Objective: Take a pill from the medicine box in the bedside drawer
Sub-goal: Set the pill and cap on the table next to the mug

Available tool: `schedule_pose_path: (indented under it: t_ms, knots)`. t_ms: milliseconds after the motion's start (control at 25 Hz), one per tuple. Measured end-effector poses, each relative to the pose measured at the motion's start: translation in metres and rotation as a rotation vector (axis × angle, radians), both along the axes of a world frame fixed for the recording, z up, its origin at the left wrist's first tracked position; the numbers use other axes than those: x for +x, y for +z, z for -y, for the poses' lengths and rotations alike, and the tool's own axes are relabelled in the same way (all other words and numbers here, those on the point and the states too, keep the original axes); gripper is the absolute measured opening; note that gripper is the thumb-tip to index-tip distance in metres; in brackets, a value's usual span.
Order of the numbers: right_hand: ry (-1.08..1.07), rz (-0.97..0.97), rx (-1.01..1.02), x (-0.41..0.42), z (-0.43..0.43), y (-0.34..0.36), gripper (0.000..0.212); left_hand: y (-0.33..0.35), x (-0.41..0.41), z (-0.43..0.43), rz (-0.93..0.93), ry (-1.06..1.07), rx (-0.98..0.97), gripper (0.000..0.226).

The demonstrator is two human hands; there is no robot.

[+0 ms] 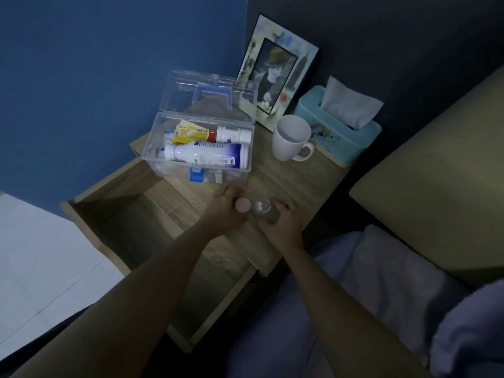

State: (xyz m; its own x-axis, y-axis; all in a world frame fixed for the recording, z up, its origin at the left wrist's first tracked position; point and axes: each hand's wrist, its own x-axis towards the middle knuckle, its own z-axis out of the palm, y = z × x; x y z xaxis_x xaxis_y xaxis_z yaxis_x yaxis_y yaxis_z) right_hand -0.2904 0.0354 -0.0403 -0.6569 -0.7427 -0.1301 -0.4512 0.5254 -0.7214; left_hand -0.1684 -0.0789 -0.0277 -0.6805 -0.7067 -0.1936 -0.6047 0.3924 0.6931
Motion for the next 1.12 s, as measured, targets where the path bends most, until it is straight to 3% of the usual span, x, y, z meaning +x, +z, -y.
schedule_pose_path:
  t_ms: [120, 200, 480, 680, 960, 1120]
  knots:
    - [-0.160, 0.099, -0.144, 0.001, 0.000, 0.005, 0.040, -0.008, 0.015, -0.007, -0.080, 0.062, -0.055, 0.039]
    - [-0.328, 0.059, -0.305, -0.004, 0.010, 0.012, 0.026, -0.014, 0.019, -0.006, -0.022, 0.043, -0.183, 0.039]
    - [-0.801, 0.163, -0.441, -0.070, 0.076, 0.040, 0.035, -0.033, 0.028, -0.003, 0.230, -0.194, -0.309, 0.060]
    - [-0.758, 0.215, -0.535, -0.096, 0.097, 0.042, 0.036, -0.037, 0.027, -0.002, 0.251, -0.193, -0.307, 0.060]
    - [-0.724, 0.253, -0.437, -0.103, 0.112, 0.032, 0.045, -0.036, 0.026, -0.001, 0.308, -0.213, -0.340, 0.061]
    - [-0.770, 0.386, -0.461, -0.101, 0.118, 0.032, 0.045, -0.034, 0.025, -0.001, 0.323, -0.225, -0.342, 0.061]
